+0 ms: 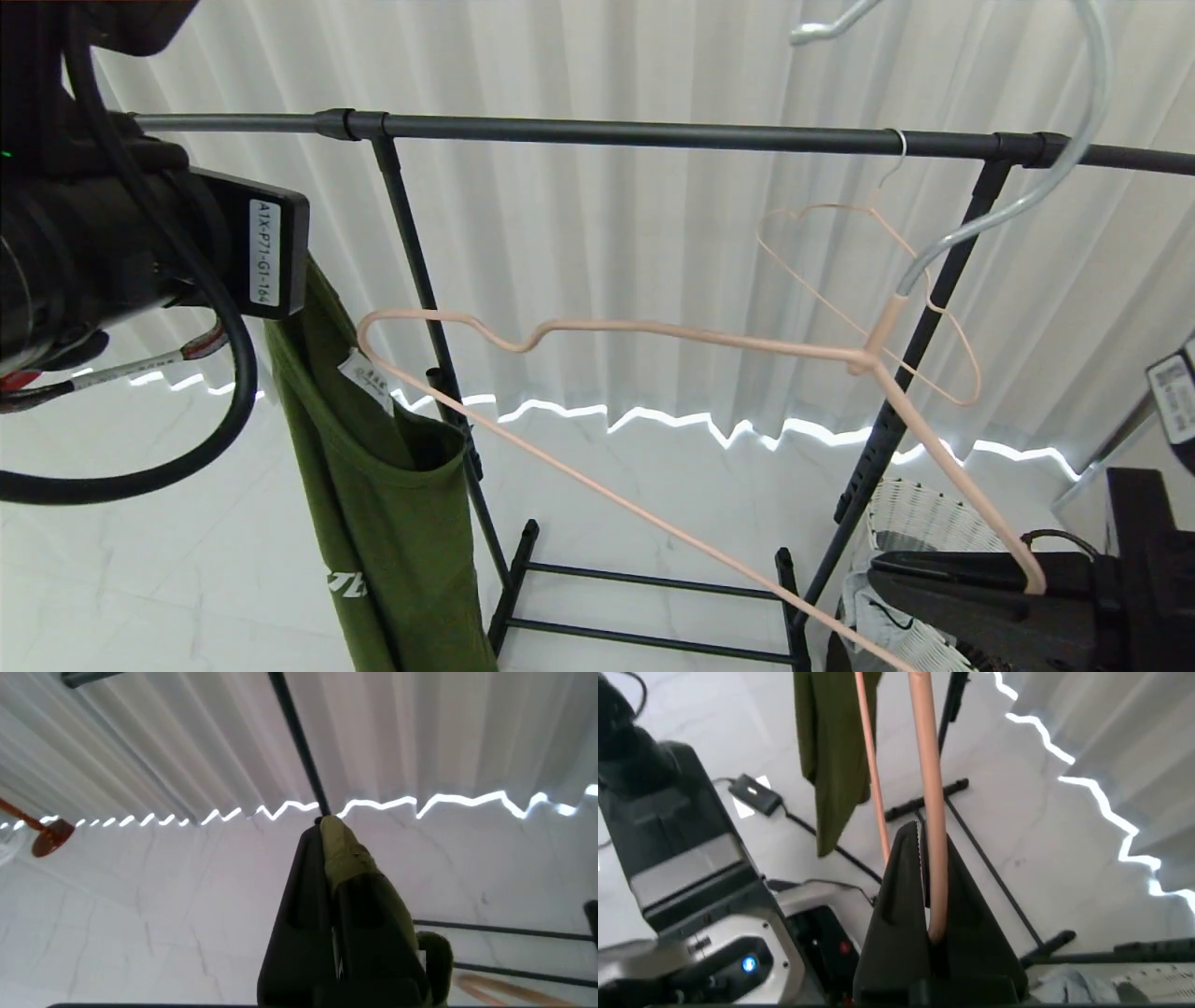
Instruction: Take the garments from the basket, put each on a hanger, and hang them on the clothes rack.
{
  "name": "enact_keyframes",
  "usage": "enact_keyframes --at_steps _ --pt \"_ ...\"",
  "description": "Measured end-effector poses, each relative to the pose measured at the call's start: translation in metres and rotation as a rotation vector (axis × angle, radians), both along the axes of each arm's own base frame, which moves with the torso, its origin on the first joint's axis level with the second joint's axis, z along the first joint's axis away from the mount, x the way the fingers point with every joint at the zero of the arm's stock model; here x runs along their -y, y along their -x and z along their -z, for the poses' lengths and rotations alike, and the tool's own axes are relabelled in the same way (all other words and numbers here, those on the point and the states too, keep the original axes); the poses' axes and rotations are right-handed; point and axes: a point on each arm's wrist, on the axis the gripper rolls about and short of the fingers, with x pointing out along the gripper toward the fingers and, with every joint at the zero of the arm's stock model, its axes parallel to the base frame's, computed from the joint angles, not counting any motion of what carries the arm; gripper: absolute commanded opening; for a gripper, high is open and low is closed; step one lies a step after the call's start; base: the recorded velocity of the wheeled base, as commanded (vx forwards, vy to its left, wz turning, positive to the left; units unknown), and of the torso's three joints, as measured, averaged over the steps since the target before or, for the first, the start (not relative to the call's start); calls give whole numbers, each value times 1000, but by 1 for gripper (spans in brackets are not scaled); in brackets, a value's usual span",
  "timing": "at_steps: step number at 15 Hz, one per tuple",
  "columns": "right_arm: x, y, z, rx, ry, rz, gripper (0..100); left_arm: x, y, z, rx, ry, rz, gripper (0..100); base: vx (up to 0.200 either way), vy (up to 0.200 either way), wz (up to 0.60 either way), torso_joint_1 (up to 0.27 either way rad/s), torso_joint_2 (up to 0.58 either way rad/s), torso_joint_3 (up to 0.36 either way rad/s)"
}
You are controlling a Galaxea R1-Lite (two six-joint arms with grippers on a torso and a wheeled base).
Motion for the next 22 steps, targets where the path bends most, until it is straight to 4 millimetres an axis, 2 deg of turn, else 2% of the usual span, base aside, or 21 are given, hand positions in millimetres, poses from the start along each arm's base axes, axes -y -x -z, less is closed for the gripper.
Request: enact_keyframes --at_steps 4,9,13,15,22 --pt "-20 -7 3 0 -25 3 0 7 2 1 -4 0 31 0 0 0 0 0 0 0" --pt "-26 -10 8 -10 -3 13 0 9 1 4 -12 2 32 0 0 0 0 0 0 0" --pt "-35 -20 10 -51 -57 110 0 10 0 11 -30 -15 31 0 0 0 0 0 0 0" --pt "-46 -25 11 -55 -109 148 0 12 -2 14 -35 5 26 0 0 0 0 0 0 0" --pt "-58 -17 23 -74 -60 100 0 15 -5 18 -45 6 22 0 0 0 0 0 0 0"
